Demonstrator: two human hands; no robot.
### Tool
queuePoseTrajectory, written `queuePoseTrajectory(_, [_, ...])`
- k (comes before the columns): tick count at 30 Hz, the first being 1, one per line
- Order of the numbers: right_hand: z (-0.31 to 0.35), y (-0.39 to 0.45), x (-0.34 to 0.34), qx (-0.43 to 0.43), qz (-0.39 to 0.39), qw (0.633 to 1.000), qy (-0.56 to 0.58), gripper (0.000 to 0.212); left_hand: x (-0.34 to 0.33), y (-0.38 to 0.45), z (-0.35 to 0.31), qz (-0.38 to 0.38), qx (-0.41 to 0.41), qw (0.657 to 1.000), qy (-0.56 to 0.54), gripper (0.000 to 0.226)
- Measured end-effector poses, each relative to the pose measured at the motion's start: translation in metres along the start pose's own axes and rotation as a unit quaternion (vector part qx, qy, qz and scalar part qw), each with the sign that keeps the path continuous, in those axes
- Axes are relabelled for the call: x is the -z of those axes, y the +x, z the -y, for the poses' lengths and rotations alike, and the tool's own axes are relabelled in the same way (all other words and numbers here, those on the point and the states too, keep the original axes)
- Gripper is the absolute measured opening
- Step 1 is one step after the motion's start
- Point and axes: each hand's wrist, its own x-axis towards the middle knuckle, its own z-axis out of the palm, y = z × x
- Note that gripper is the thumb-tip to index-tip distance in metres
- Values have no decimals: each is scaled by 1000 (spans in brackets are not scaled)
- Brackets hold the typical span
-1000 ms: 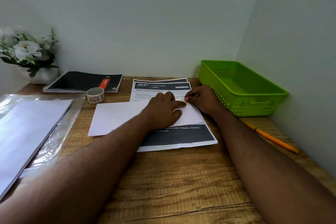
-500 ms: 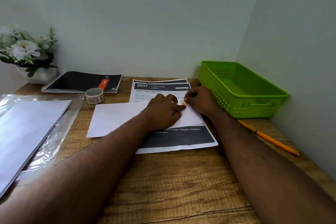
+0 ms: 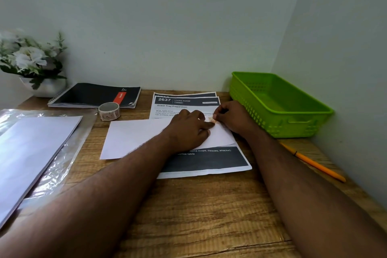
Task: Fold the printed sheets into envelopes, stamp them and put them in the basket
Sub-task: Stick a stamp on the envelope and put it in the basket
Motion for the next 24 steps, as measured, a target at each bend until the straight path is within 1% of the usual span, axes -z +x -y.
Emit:
queuePoseTrajectory(2, [1, 1, -2, 3, 4, 1000, -19, 13, 0, 0, 0, -3, -1, 1000, -4, 40])
queuePoseTrajectory(6, [-1, 4, -4, 34, 7, 995, -90, 12, 1, -2, -1, -5, -1, 1000, -10, 42])
queuePoseTrajectory(12, [-4, 8, -7, 50, -16, 992, -113, 14, 0, 0, -1, -8, -2, 1000, 0, 46])
queuePoseTrajectory(18, [-3, 6, -6, 53, -13, 989, -137, 12, -2, 1, 1, -12, -2, 1000, 5, 49])
queuePoseTrajectory(20, [-2, 5, -4, 53, -6, 991, -120, 13, -3, 1, 2, -18, 7, 1000, -24, 55])
queuePoseTrajectory(24, [3, 1, 3, 55, 30, 994, -92, 16, -2, 2, 6, -46, 33, 988, -142, 74])
